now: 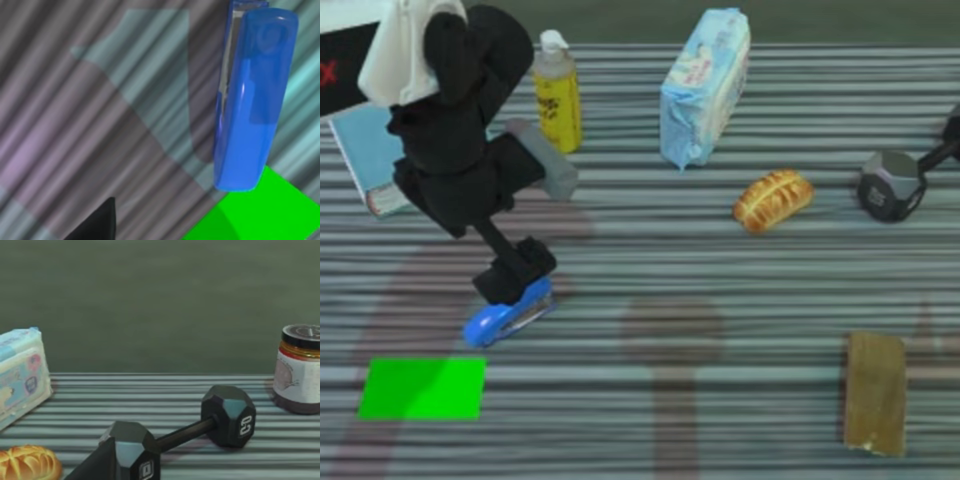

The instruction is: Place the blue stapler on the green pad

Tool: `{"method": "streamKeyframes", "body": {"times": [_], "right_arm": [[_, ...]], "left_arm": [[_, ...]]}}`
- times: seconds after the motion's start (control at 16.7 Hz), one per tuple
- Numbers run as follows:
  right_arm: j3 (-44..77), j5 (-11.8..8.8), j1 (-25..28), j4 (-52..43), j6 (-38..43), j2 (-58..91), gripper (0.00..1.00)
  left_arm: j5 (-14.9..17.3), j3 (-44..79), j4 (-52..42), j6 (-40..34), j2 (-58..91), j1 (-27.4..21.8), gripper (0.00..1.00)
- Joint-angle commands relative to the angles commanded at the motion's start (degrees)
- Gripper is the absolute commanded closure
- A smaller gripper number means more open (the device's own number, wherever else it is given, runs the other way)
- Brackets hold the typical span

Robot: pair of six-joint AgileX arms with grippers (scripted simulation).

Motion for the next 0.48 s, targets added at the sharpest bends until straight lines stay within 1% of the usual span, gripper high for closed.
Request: {"method": "streamKeyframes", "body": {"times": [0.18, 0.48], "right_arm": [[0.0, 0.0, 0.0, 0.0, 0.0, 0.0, 0.00], [0.0, 0.0, 0.0, 0.0, 0.0, 0.0, 0.00]], "left_arm": [[0.0, -1.5, 2.2, 0.1, 1.0, -0.1, 0.00], [0.0, -8.2, 14.3, 0.2, 6.0, -0.2, 0.00]]}}
